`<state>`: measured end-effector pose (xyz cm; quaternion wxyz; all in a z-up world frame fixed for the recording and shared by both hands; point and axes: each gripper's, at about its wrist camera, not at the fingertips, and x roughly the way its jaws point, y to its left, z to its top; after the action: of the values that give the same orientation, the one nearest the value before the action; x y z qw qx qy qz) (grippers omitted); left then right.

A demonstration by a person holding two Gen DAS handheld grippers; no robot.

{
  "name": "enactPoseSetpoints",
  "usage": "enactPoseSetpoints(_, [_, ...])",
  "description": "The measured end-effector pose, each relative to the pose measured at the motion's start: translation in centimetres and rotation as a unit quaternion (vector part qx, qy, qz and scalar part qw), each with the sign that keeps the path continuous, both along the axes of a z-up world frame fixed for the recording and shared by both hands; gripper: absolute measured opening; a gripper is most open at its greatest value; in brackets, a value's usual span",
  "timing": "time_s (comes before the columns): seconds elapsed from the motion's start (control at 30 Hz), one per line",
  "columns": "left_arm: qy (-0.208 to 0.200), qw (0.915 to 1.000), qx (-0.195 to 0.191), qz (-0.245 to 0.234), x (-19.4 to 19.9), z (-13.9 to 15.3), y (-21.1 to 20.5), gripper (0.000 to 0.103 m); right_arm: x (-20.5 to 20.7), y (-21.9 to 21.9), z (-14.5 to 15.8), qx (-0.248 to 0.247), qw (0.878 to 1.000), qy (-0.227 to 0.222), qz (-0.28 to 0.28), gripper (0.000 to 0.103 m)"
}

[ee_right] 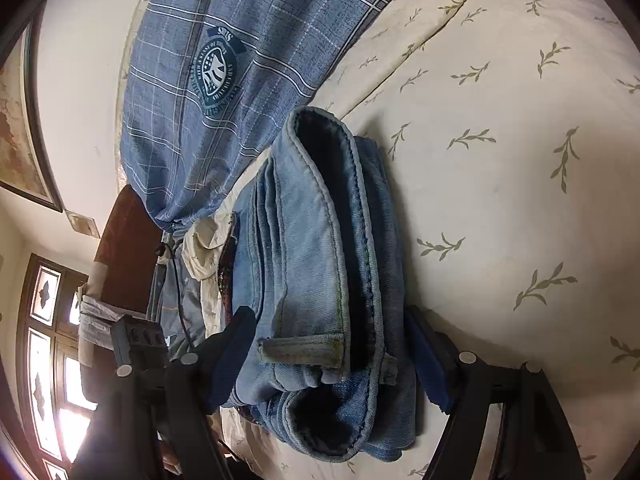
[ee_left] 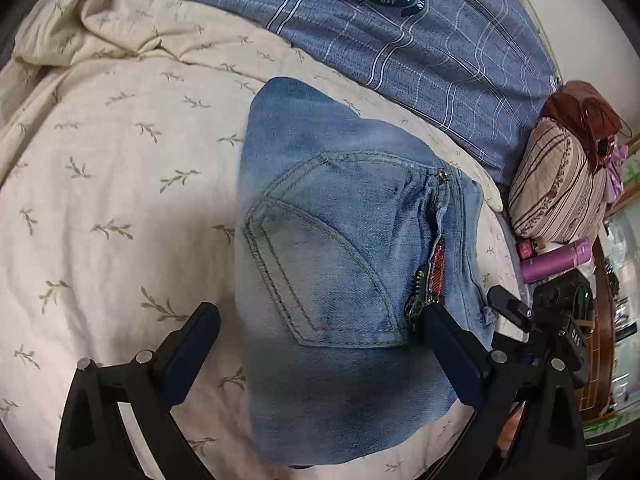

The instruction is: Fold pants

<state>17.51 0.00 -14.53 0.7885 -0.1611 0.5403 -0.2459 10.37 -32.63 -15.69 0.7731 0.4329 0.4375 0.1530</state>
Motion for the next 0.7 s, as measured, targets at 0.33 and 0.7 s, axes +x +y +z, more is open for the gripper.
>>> enactPoseSetpoints(0.33, [-0.025,0.9994,0.000,-0.025,-0.8,0.6,-1.2,0.091,-0.1,0.1,-0.1,0.033,0.999,-0.018,0.005,0.078])
enactPoseSetpoints(0.7, [0.024,0.9985,-0.050,0.003,-0.1,-1.1,0.4,0.097,0.2,0.6,-0.3,-0.001,1.000,-0.015,0.027,0.077])
